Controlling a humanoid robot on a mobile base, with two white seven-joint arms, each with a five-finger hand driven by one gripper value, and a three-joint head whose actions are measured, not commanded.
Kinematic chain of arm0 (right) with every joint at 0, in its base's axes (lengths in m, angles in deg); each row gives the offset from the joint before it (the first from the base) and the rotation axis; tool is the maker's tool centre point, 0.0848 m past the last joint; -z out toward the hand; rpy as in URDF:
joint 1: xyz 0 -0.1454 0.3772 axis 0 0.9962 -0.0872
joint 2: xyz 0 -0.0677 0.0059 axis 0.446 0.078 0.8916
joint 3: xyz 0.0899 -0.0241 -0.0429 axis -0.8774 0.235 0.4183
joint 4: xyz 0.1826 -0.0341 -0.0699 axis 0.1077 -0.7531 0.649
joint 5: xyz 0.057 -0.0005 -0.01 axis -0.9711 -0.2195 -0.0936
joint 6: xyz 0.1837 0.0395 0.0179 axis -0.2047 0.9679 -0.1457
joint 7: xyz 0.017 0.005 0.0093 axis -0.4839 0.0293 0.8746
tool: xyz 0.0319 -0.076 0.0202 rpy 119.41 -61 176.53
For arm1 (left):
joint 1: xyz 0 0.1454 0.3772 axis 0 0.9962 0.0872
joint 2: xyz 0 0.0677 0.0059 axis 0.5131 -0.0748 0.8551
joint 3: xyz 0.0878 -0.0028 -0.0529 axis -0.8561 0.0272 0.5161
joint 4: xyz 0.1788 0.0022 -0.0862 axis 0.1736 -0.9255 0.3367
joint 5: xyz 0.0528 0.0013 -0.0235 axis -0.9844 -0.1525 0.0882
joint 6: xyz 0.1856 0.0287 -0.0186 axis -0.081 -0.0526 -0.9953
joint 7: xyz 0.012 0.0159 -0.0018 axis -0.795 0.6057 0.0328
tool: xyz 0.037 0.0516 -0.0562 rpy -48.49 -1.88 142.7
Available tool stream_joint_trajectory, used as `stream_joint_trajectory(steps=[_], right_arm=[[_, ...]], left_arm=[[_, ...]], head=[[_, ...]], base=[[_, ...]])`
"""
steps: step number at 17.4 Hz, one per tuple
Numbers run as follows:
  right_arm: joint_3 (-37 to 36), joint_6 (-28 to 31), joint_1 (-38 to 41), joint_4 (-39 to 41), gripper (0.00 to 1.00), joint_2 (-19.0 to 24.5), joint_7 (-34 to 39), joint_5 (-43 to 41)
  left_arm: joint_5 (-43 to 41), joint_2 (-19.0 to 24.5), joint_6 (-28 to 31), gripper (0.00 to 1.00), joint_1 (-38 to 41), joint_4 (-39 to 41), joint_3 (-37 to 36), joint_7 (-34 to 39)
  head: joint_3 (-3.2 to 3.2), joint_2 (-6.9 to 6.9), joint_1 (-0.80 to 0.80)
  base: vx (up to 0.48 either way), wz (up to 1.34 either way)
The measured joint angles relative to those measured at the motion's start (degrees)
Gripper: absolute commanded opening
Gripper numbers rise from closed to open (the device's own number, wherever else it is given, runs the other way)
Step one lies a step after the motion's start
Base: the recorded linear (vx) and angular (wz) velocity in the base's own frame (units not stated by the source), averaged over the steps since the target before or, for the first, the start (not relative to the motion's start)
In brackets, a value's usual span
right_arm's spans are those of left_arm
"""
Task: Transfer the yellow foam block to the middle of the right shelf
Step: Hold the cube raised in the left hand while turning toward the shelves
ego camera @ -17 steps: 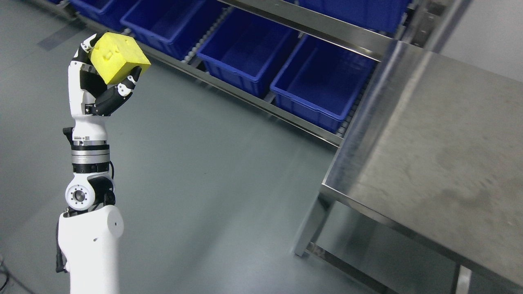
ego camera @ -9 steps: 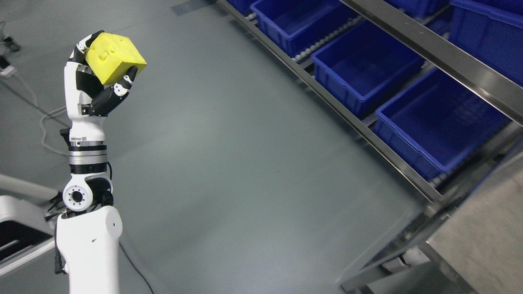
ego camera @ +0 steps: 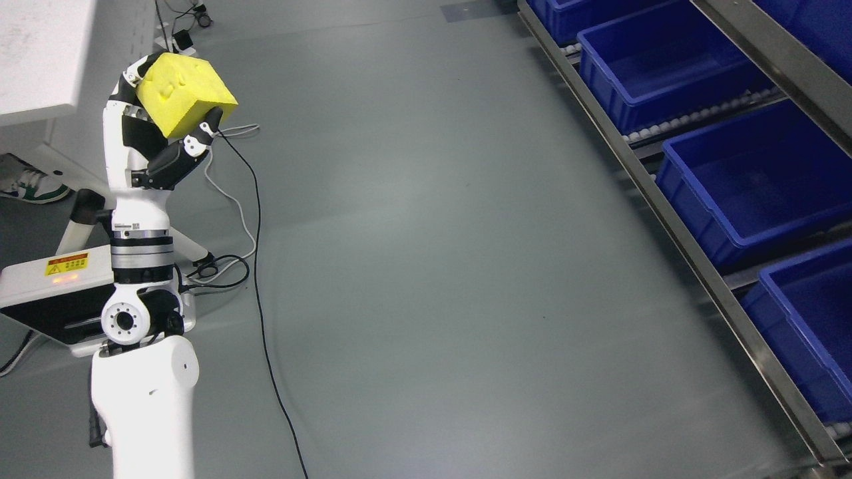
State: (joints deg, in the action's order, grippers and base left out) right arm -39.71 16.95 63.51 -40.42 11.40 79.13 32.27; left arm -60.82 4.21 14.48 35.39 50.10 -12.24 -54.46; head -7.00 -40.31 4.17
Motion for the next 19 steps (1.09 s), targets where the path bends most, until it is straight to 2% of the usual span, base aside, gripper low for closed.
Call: stream_joint_trajectory(steps=[9, 19], right_arm=[[0.0, 0.0, 0.0, 0.0, 1.00, 0.0, 0.0, 0.0], [0.0, 0.0, 0.0, 0.0, 1.00, 0.0, 0.0, 0.0]], left_arm=[[0.0, 0.0, 0.0, 0.48, 0.0, 0.1, 0.2, 0.0], [0.0, -0.1, 0.0, 0.48, 0.0, 0.1, 0.2, -0.1]], head=[[0.00, 0.00, 0.00], [0.00, 0.00, 0.00]], base=[[0.188, 0.15], [0.269, -0.14]])
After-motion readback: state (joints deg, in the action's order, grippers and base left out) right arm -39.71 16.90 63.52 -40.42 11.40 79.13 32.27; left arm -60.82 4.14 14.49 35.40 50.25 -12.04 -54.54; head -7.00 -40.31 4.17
